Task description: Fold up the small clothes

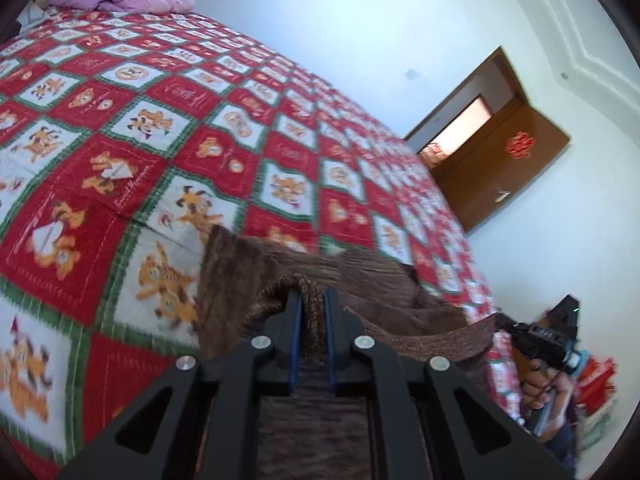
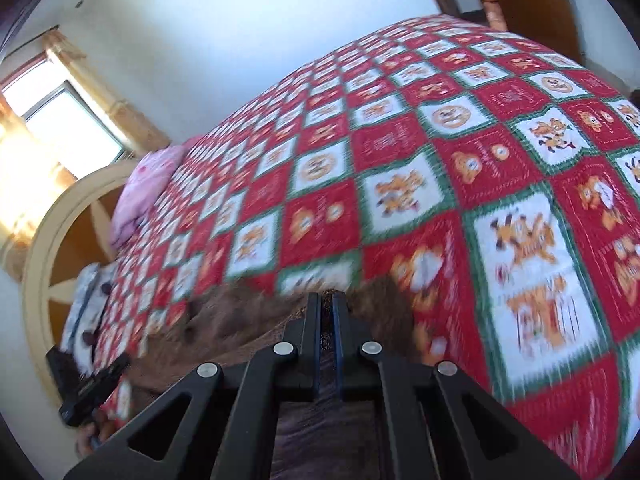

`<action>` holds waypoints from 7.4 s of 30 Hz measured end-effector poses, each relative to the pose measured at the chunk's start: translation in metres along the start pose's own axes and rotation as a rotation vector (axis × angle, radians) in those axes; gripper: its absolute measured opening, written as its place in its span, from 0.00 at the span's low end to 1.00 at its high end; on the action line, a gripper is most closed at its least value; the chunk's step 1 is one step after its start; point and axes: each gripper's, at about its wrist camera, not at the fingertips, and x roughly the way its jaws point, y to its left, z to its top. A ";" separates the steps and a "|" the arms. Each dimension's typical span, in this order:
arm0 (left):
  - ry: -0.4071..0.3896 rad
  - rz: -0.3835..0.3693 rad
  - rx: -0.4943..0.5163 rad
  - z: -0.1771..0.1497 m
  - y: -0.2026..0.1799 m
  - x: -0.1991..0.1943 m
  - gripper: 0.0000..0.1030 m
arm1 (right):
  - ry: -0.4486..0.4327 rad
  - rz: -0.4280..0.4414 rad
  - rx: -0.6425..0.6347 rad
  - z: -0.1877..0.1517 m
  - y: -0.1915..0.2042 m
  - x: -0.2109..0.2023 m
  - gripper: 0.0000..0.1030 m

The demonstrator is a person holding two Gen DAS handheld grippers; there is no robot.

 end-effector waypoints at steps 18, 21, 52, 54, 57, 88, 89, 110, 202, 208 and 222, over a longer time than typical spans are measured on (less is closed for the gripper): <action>-0.063 0.369 0.392 -0.041 -0.036 -0.016 0.72 | 0.068 -0.175 -0.557 -0.065 0.084 0.012 0.54; -0.059 0.370 0.442 -0.035 -0.048 -0.007 0.73 | 0.095 -0.176 -0.559 -0.059 0.084 0.027 0.53; -0.154 0.177 -0.001 -0.040 0.043 -0.014 0.81 | 0.201 -0.046 -0.761 -0.081 0.169 0.088 0.31; -0.161 0.162 -0.012 -0.040 0.046 -0.016 0.81 | 0.220 -0.046 -0.786 -0.087 0.170 0.090 0.04; -0.167 0.148 -0.020 -0.040 0.048 -0.017 0.81 | 0.209 -0.060 -0.823 -0.090 0.175 0.086 0.02; -0.282 0.141 -0.106 -0.044 0.062 -0.036 0.89 | 0.117 -0.204 -0.592 -0.067 0.085 0.021 0.28; -0.277 0.144 -0.104 -0.043 0.062 -0.035 0.90 | 0.132 -0.247 -0.612 -0.076 0.080 0.023 0.28; -0.251 0.162 -0.089 -0.042 0.061 -0.031 0.92 | -0.023 -0.257 -0.538 -0.054 0.071 -0.001 0.37; -0.001 0.366 0.255 -0.036 0.030 -0.024 1.00 | 0.000 -0.084 -1.093 -0.309 0.281 0.039 0.51; 0.008 0.246 0.222 -0.014 0.027 0.001 1.00 | -0.019 -0.109 -1.089 -0.307 0.290 0.048 0.51; 0.136 0.096 0.146 0.008 0.032 0.044 0.10 | -0.014 -0.059 -1.169 -0.320 0.305 0.041 0.05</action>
